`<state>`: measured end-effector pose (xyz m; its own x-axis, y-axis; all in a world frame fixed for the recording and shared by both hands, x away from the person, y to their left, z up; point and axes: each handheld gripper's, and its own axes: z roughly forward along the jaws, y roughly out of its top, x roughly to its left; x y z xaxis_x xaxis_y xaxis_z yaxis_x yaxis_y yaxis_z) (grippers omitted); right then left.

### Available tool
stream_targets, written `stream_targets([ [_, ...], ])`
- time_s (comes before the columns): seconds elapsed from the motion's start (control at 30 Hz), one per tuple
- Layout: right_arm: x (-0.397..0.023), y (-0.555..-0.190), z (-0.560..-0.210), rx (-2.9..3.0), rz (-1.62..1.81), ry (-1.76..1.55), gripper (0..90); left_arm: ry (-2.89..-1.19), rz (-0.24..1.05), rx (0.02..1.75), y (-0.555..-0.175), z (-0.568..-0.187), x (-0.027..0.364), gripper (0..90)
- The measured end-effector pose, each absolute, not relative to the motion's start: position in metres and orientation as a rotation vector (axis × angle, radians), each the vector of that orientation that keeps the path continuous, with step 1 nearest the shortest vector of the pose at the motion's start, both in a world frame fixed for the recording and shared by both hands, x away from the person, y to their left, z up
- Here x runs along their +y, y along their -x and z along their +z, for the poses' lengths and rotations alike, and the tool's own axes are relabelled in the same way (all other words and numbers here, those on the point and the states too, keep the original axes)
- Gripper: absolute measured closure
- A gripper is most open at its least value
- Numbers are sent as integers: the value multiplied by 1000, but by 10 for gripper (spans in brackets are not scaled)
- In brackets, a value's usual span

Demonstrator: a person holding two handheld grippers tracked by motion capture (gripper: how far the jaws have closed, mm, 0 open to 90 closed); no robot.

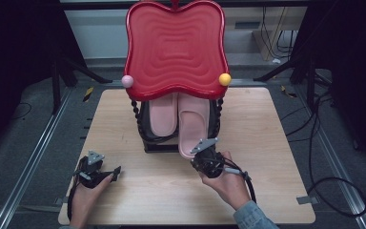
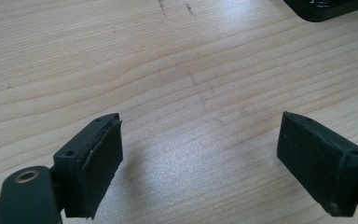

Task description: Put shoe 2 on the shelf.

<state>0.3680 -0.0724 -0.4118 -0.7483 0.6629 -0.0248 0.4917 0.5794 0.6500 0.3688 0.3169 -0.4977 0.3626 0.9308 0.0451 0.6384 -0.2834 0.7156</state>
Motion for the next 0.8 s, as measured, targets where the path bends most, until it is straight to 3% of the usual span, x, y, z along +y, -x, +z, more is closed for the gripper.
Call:
stream_targets([
  [0.37,-70,-400,-403,2493,986,-1018,900,-2016,627,1359,-369,-498,318,136],
  [0.8,-75,-394,-393,2447,1069,-1012,896,-2019,628,1355,-369,-497,317,136],
])
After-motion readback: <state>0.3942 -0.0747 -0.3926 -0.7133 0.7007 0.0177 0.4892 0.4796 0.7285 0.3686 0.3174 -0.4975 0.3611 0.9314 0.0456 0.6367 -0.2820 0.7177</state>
